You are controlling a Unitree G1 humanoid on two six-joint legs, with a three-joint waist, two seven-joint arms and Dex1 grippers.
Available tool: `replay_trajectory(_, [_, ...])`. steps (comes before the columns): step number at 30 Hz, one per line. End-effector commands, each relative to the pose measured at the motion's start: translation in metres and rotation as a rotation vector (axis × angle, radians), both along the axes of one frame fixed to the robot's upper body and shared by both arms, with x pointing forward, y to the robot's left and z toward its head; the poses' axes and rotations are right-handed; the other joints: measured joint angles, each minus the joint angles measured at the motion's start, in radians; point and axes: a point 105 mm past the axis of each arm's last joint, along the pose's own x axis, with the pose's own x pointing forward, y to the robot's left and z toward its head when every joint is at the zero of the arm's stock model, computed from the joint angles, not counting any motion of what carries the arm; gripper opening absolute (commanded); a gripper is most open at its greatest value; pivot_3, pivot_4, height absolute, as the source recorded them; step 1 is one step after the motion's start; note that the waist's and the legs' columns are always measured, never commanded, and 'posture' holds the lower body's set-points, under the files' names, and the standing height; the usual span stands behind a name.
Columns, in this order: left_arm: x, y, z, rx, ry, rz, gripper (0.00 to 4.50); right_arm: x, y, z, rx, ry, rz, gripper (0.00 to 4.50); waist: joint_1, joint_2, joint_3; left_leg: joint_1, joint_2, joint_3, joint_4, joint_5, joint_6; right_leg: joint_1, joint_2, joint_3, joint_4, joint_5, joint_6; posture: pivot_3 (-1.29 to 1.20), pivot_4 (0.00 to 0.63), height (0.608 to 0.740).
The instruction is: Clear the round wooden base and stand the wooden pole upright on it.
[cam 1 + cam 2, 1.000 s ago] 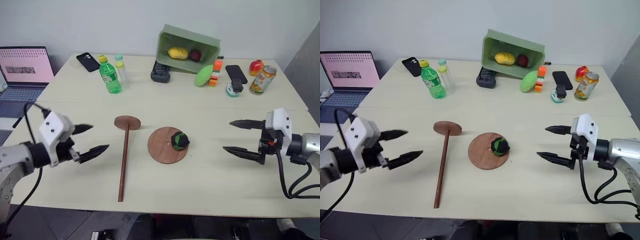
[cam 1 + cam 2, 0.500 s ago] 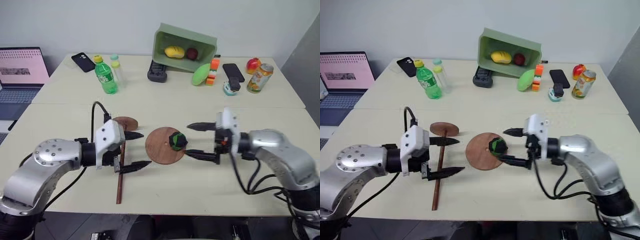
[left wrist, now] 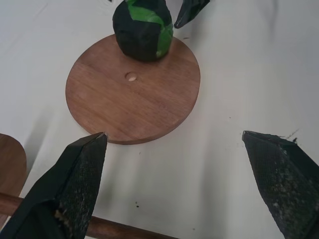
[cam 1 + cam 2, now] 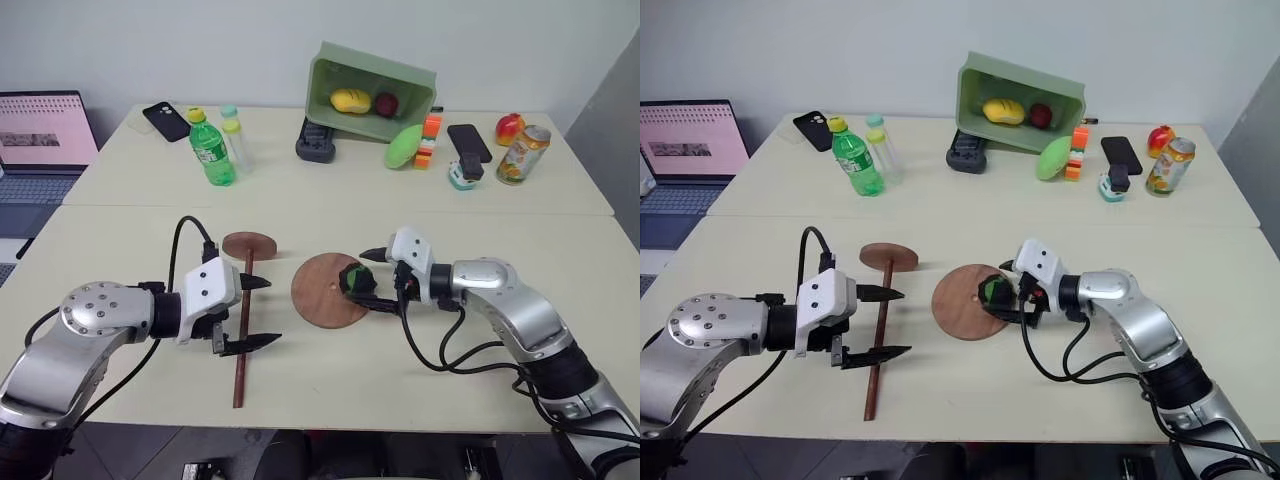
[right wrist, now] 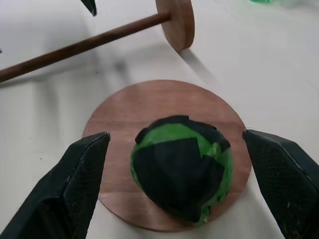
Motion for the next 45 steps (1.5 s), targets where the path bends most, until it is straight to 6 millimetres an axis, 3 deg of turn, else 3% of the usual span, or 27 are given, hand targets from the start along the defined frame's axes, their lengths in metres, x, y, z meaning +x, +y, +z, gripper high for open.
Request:
replay_trajectory(1, [-0.001, 0.000, 0.005, 0.009, -0.045, -0.014, 4.50, 0.003, 0.010, 0.007, 0.012, -0.036, 0.037, 4.47, 0.000, 0.000, 0.000, 0.000, 0.000, 0.000, 0.000, 0.000, 0.000, 0.000, 0.000, 0.000, 0.001, 0.000, 0.000, 0.00, 0.150, 0.740])
replay_trajectory(9, [-0.001, -0.002, 0.007, -0.002, -0.058, -0.013, 4.50, 0.005, 0.015, -0.002, -0.013, -0.027, 0.065, 4.47, 0.000, 0.000, 0.000, 0.000, 0.000, 0.000, 0.000, 0.000, 0.000, 0.000, 0.000, 0.000, 0.002, 0.000, 0.000, 0.00, 0.150, 0.740])
replay_trajectory(15, [-0.001, -0.004, 0.007, -0.005, -0.053, -0.015, 4.50, 0.004, 0.015, -0.003, -0.023, -0.040, 0.076, 2.97, 0.000, 0.000, 0.000, 0.000, 0.000, 0.000, 0.001, 0.000, 0.000, 0.000, 0.000, 0.000, 0.002, 0.000, 0.000, 0.00, 0.150, 0.740])
replay_trajectory(18, [0.001, -0.006, 0.008, -0.014, -0.057, -0.020, 4.50, 0.003, 0.015, 0.000, -0.033, -0.078, 0.083, 2.43, 0.000, 0.000, 0.000, 0.000, 0.000, 0.000, 0.001, 0.000, 0.000, 0.000, 0.000, 0.000, 0.002, 0.000, 0.000, 0.00, 0.150, 0.740])
replay_trajectory(22, [0.008, -0.018, 0.020, -0.090, -0.074, -0.034, 4.50, 0.000, 0.007, 0.023, -0.004, -0.154, 0.067, 1.79, 0.002, 0.000, 0.000, 0.000, -0.001, 0.000, 0.001, 0.000, 0.000, -0.001, 0.001, -0.001, 0.002, 0.000, 0.000, 0.00, 0.150, 0.740])
replay_trajectory(25, [0.012, -0.035, 0.033, -0.173, -0.088, -0.068, 4.50, 0.011, -0.025, 0.049, 0.066, -0.190, -0.097, 1.59, 0.004, 0.000, 0.000, -0.001, -0.001, 0.000, 0.002, 0.000, 0.000, -0.001, 0.001, -0.001, 0.002, 0.000, 0.000, 0.00, 0.150, 0.740])
replay_trajectory(28, [0.016, -0.055, 0.041, -0.240, -0.095, -0.116, 4.50, 0.029, -0.079, 0.053, 0.079, -0.196, -0.341, 1.52, 0.005, -0.001, -0.001, -0.001, -0.001, -0.001, 0.002, 0.000, 0.000, 0.000, 0.000, -0.001, 0.002, 0.000, 0.000, 0.00, 0.150, 0.740])
replay_trajectory(33, [0.032, -0.095, 0.043, -0.287, -0.114, -0.183, 4.50, 0.050, -0.180, 0.027, 0.075, -0.143, -0.793, 1.47, 0.013, -0.002, -0.001, -0.001, -0.003, 0.001, 0.003, 0.000, 0.000, 0.001, 0.000, 0.000, 0.002, 0.000, 0.000, 0.00, 0.150, 0.740])
replay_trajectory(35, [0.042, -0.111, 0.045, -0.299, -0.138, -0.188, 4.50, 0.052, -0.205, 0.013, 0.079, -0.121, -0.916, 1.47, 0.009, -0.001, -0.001, -0.001, -0.003, 0.002, 0.003, 0.000, 0.000, 0.001, 0.001, 0.001, 0.003, 0.000, 0.000, 0.00, 0.150, 0.740])
replay_trajectory(41, [0.052, -0.145, 0.050, -0.351, -0.147, -0.230, 4.50, 0.054, -0.232, -0.002, 0.084, -0.108, -1.065, 1.47, -0.014, -0.001, -0.001, 0.000, -0.002, 0.009, 0.003, 0.001, 0.000, -0.001, 0.001, 0.005, 0.007, 0.000, 0.000, 0.00, 0.150, 0.740])
replay_trajectory(43, [0.054, -0.166, 0.051, -0.375, -0.151, -0.258, 4.50, 0.053, -0.237, -0.003, 0.123, -0.103, -1.115, 2.15, -0.013, -0.001, -0.001, 0.001, -0.001, 0.008, 0.003, 0.001, 0.000, -0.001, 0.001, 0.003, 0.007, 0.000, 0.000, 0.00, 0.150, 0.740])
replay_trajectory(45, [0.056, -0.173, 0.050, -0.373, -0.153, -0.265, 4.50, 0.053, -0.238, -0.001, 0.140, -0.102, -1.129, 2.55, -0.002, -0.001, -0.001, 0.000, -0.002, 0.007, 0.005, 0.001, 0.000, -0.001, 0.002, 0.003, 0.008, 0.000, 0.000, 0.00, 0.150, 0.740])
